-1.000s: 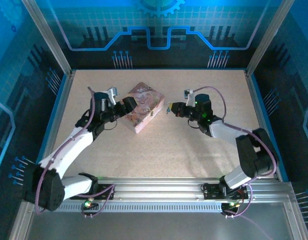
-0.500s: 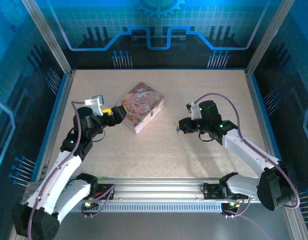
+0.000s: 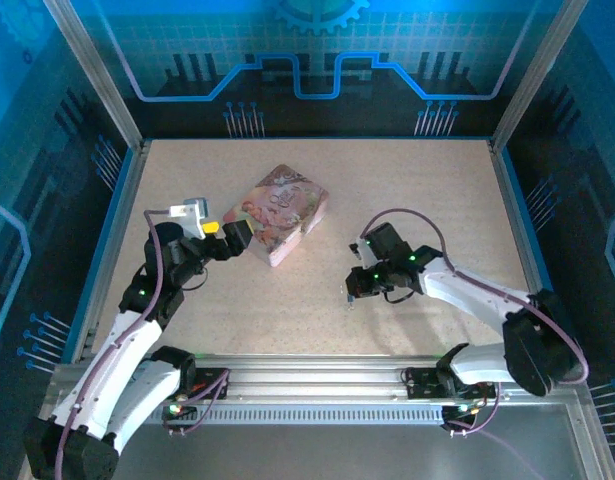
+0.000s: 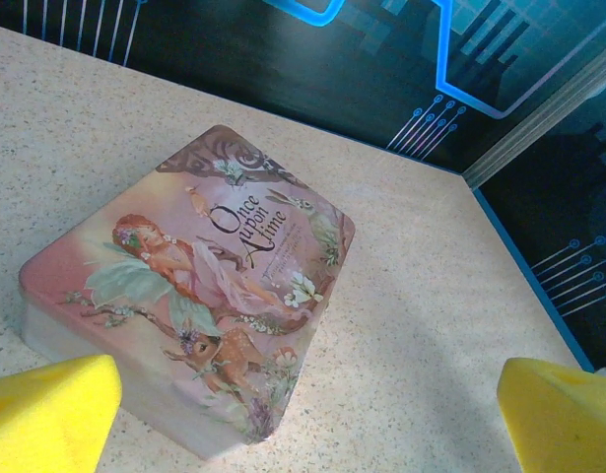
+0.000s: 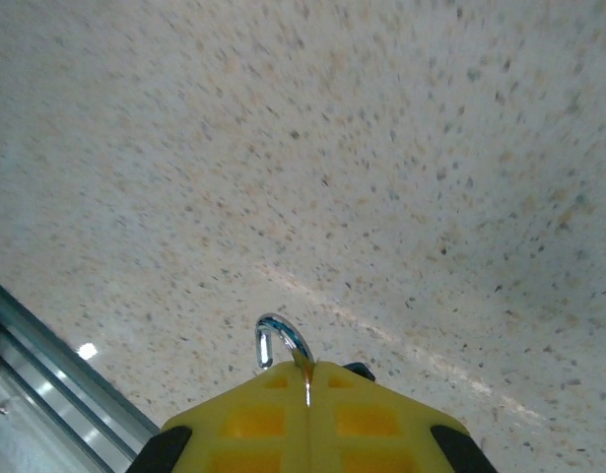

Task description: Unlock a padlock with a key

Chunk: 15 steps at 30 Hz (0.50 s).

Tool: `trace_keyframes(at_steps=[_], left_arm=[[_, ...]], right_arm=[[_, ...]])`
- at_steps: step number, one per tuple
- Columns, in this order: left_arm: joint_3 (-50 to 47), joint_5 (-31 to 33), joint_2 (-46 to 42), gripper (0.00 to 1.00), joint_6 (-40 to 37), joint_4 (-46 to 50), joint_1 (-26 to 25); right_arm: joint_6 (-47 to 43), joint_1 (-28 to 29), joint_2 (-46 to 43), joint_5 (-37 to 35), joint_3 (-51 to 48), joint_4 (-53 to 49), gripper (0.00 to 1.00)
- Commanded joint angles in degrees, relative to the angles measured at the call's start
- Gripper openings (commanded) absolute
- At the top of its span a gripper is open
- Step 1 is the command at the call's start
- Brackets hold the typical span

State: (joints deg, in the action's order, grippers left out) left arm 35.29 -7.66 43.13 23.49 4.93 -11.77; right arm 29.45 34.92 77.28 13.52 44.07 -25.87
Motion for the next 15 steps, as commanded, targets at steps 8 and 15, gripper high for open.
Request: trace_keyframes(at_steps=[8,15], left_arm=[[-0.7,1.0,-1.1,0.99,-2.5,1.0,0.4],[-1.1,1.1,-1.1,0.99,-2.3,0.7,0.4]], right_arm=[[2.1,1.1,8.2,-1.6,1.6,1.9,0.04],[2.5,1.1,12.4,0.2,2.1,5.3,0.05]])
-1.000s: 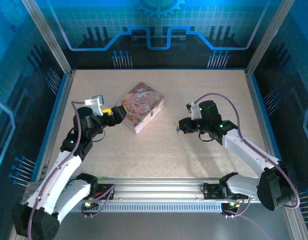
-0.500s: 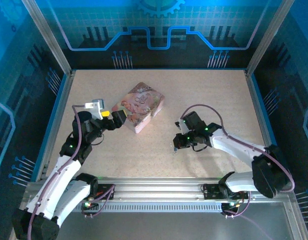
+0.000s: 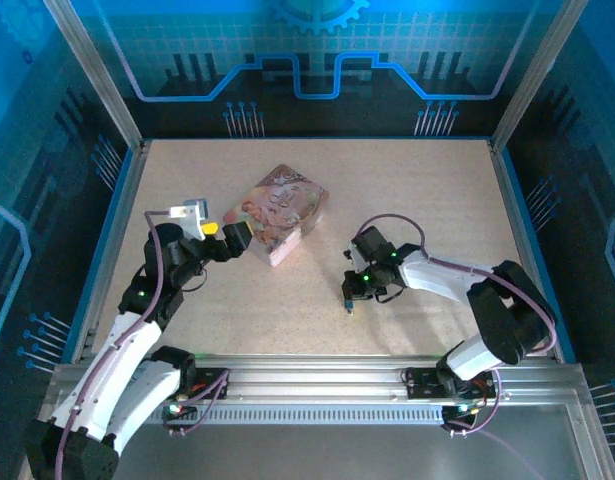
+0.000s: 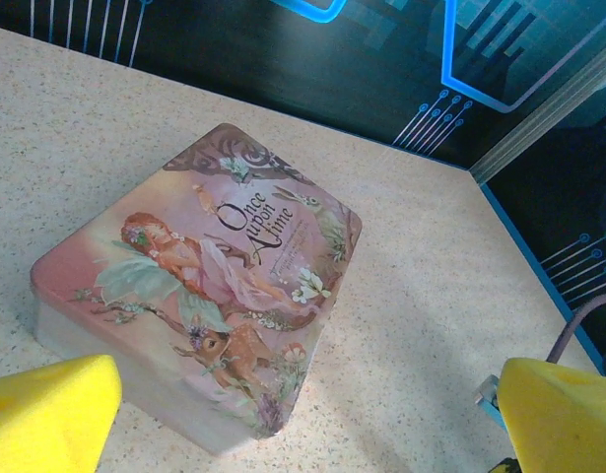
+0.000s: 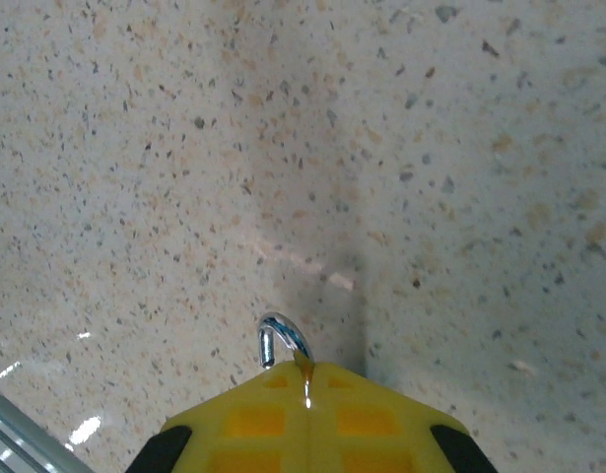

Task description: Unlock a padlock with a key

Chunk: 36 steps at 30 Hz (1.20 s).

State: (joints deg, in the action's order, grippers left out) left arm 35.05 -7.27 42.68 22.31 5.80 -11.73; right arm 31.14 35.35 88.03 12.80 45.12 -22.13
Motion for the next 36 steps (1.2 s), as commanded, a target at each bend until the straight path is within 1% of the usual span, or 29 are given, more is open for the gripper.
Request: trace_keyframes(at_steps=[1,3,5,9,14,17,20,23,28,32,36], left_arm=[[-0.8,0.5,-0.7,0.99,-1.1,-0.2,0.4],[-0.8,0.6,-0.7,0.99,-1.0,-0.2,0.4],[-0.8,0.6,-0.6,0.99,-0.8,-0.3,0.4],[-0.3,0.5,-0.4,0.99,-0.7,-0.4,0.4],[0.3,1.1,-0.1,0.99,0.0,-0.8,0.4],[0.3,2.0,0.4,0.99,1.5,-2.1,0.5],[0.4,2.8,1.4,0.99,2.7,-3.4,0.7],[0.9,4.0,2.8,0.99,3.0,-3.6,1.3],[3.7,10.0,3.5,0.99,3.9,0.3,2.1],[5.2,12.0,3.2,0.99,3.1,1.2,2.3],[6.4,13.1,3.4,0.99,2.8,2.5,2.5]], right_arm=[[0.9,0.7,2.0,0.9,0.9,2.1,0.06],[1.3,0.7,2.0,1.0,0.5,3.4,0.1],[1.6,0.7,1.7,1.0,0.3,4.1,0.16],[0.4,0.7,-0.1,-0.7,1.0,2.5,0.25],[-2.8,0.4,-5.0,-4.6,3.1,-2.1,0.29],[-5.3,0.0,-9.2,-8.1,4.3,-5.0,0.34],[-8.3,-1.8,-13.4,-11.2,5.0,-8.0,0.37],[-11.4,-4.7,-17.8,-13.5,6.9,-9.8,0.39],[-17.1,-12.5,-25.7,-14.0,5.7,-10.1,0.43],[-20.5,-19.5,-32.4,-15.2,2.4,-8.7,0.5],[-22.2,-25.7,-38.1,-15.0,-2.5,-2.8,0.6]])
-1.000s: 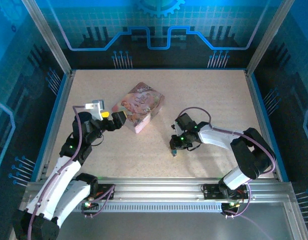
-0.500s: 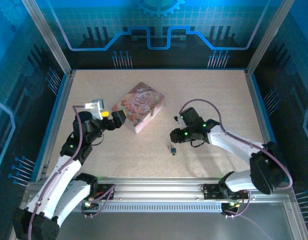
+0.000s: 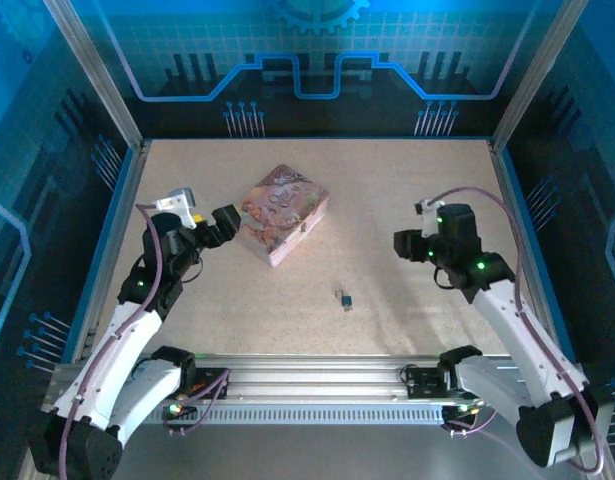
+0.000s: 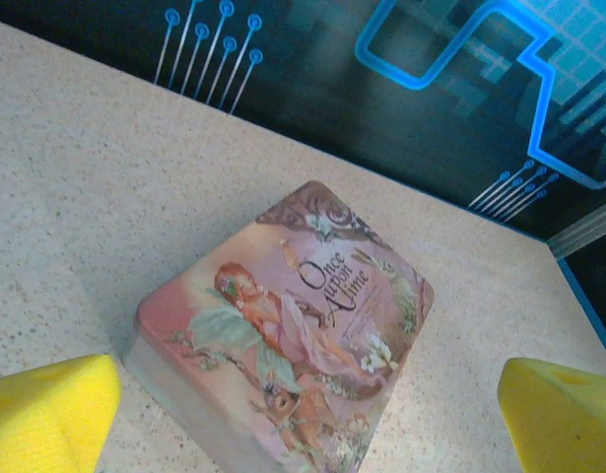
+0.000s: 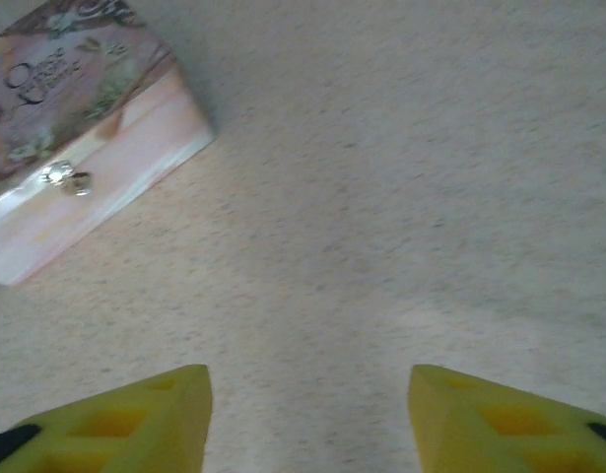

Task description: Unlock a padlock with a key

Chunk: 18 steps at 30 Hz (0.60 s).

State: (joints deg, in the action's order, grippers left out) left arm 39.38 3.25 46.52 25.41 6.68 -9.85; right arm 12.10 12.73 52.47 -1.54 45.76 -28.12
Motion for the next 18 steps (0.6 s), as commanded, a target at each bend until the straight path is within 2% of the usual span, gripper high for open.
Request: trace_keyframes(at_steps=[1,8,12,15,18], left_arm=[[2.2,2.7,-0.5,0.99,-0.3,1.7,0.7],[2.1,3.2,-0.6,0.99,2.4,2.4,0.7],[1.4,3.7,-0.2,0.99,1.9,2.0,0.8],[0.7,5.0,1.2,0.99,0.8,1.7,0.9],[-0.9,7.5,2.9,0.99,-0.6,0.7,1.1]], right_arm=[[-3.7,-4.4,-3.4,-0.4,-4.1,4.3,0.62],[-5.9,-12.8,-5.6,1.6,-10.8,13.7,0.76],[-6.2,-16.5,-4.7,2.4,-16.3,23.5,1.0],[-9.2,-18.1,-2.0,4.1,-21.3,34.0,1.0],[-9.8,-18.8,3.3,4.5,-22.1,39.1,1.0]])
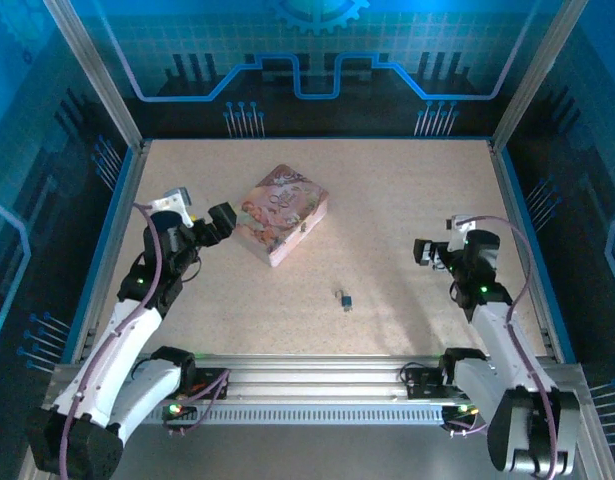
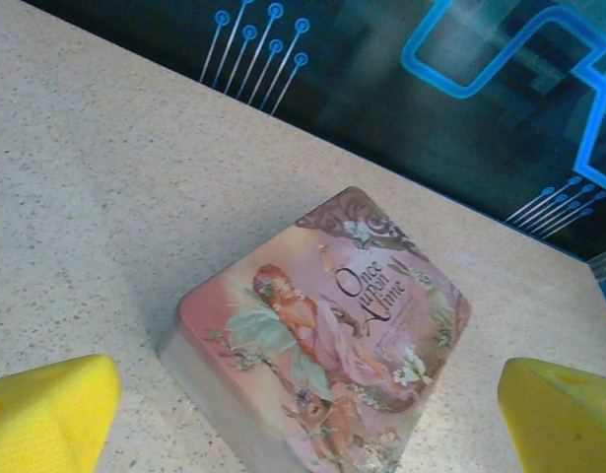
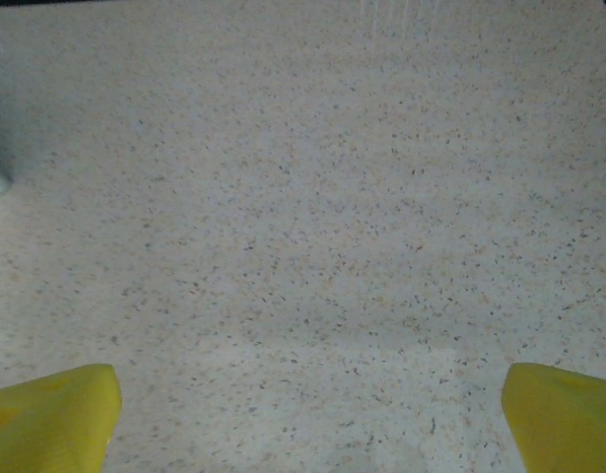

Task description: Unlock a padlock with a key

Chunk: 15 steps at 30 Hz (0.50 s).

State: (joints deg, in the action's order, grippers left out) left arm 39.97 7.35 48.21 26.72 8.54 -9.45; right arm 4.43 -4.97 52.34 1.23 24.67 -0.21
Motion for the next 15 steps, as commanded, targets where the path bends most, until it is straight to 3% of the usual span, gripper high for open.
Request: trace_keyframes(at_steps=[1,7,15], left_arm=[[-2.5,4.4,2.1,0.99,-2.7,-2.0,0.8],[-10.6,9.7,7.2,0.99,-9.2,-13.6,1.5],[-13.9,10.9,11.4,0.99,-15.8,-21.2,2.0]], right_arm=[[-2.1,-1.1,5.7,2.1,-0.8,12.4,1.0],[-0.9,-0.9,17.2,4.1,-2.1,27.3,1.0],[-0.1,-0.3,24.0,5.6,-1.1,36.4,1.0]])
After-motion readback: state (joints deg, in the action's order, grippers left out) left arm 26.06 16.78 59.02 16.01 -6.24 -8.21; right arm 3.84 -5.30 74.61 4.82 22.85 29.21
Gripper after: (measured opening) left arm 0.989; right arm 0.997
